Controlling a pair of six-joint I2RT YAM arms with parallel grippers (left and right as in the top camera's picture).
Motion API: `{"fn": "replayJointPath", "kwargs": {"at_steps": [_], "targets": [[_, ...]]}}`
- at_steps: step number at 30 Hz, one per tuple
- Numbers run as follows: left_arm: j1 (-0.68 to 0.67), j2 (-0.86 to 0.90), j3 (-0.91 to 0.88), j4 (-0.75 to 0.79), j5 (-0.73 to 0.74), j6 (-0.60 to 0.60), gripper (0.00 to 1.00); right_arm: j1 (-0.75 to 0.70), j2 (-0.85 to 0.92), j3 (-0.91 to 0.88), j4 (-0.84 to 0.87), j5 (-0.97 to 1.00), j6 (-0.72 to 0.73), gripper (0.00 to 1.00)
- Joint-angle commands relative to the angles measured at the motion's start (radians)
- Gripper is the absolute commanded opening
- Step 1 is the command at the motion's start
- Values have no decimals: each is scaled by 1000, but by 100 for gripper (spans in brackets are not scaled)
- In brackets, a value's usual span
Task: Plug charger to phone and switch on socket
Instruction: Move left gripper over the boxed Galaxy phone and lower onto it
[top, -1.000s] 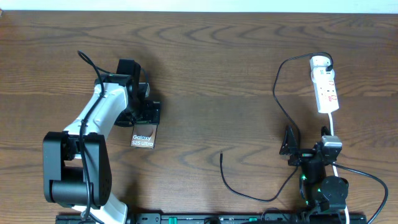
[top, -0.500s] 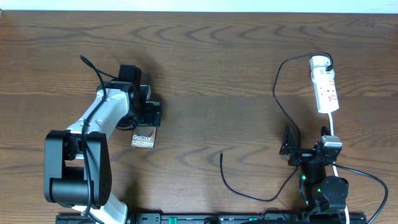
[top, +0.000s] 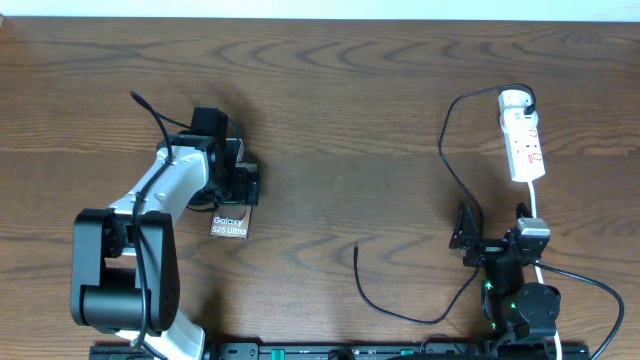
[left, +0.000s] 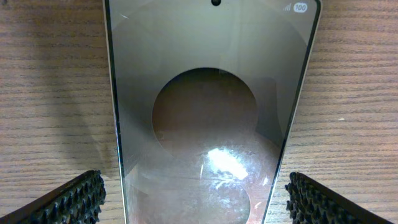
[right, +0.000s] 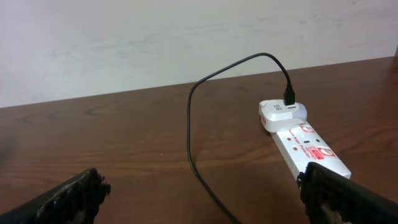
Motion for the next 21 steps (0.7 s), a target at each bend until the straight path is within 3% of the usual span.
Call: {"fn": "replayJointPath", "kwargs": {"at_steps": [1, 21], "targets": [[-4, 14, -11, 5, -9, 10, 92, 7, -4, -2, -3, 1, -8, 99], [-4, 14, -22, 18, -10, 9, 92, 7, -4, -2, -3, 1, -8, 99]]}}
